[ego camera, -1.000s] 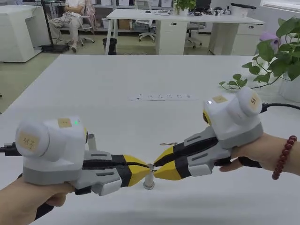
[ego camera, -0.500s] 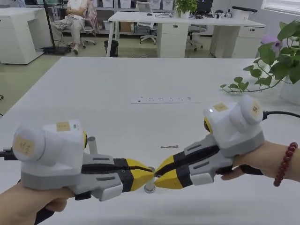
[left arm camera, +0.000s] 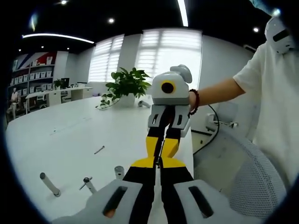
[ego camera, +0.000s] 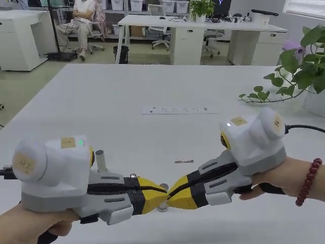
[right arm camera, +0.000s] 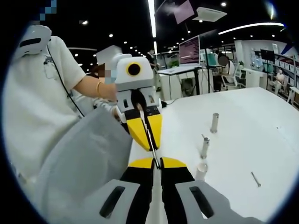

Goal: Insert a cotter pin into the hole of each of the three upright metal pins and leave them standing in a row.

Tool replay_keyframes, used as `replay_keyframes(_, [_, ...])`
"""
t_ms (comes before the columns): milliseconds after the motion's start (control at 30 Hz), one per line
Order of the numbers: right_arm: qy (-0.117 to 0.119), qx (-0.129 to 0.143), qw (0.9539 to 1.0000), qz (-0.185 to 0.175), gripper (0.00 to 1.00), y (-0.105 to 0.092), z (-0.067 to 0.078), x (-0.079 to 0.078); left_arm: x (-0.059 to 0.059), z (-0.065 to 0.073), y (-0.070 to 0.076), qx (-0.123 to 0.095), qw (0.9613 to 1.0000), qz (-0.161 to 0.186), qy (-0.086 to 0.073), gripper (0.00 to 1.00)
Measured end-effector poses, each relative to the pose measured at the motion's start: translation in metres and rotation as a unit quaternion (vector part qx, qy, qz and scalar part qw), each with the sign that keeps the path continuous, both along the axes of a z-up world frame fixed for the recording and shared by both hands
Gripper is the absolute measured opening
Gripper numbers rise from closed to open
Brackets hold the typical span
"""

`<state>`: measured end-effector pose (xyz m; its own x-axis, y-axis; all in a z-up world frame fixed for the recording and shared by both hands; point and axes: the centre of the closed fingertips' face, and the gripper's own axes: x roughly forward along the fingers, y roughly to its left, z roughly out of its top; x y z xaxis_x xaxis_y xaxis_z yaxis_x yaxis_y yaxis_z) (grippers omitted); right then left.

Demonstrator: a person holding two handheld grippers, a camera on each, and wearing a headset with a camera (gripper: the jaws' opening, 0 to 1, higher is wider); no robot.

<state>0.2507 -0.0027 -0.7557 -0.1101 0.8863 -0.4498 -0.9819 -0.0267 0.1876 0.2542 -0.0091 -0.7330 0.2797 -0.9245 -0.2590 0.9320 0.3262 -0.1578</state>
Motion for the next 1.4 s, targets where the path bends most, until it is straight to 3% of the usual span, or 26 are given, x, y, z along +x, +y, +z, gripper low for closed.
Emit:
replay_keyframes(300, [-0.029, -0.026, 0.9990, 0.024, 0.03, 0.000, -0.002, -0.005, 0.002, -0.003, -0.001, 0.010, 0.9999, 0.008, -0.003, 0.04])
replay_keyframes(500, [-0.049, -0.043, 0.9975, 0.027, 0.03, -0.003, -0.006, 0.000, 0.006, -0.004, -0.001, 0.008, 0.9996, 0.027, 0.000, 0.06])
replay_keyframes(667, [-0.066, -0.060, 0.9956, 0.027, 0.02, -0.008, -0.007, 0.005, 0.012, -0.012, 0.004, 0.028, 0.9984, 0.049, -0.009, 0.12])
replay_keyframes(800, [-0.080, -0.079, 0.9935, 0.018, 0.02, -0.015, -0.010, 0.013, 0.019, -0.021, 0.010, 0.039, 0.9967, 0.071, -0.005, 0.14])
replay_keyframes(967, [-0.089, -0.094, 0.9916, 0.009, 0.02, -0.022, -0.014, 0.021, 0.029, -0.034, 0.018, 0.062, 0.9922, 0.108, -0.006, 0.19])
replay_keyframes(1100, [-0.099, -0.113, 0.9887, 0.003, 0.02, -0.028, -0.021, 0.027, 0.036, -0.043, 0.022, 0.077, 0.9865, 0.145, -0.006, 0.24])
replay_keyframes(1400, [-0.110, -0.137, 0.9844, -0.009, 0.02, -0.038, -0.030, 0.038, 0.049, -0.062, 0.021, 0.091, 0.9751, 0.202, 0.008, 0.27])
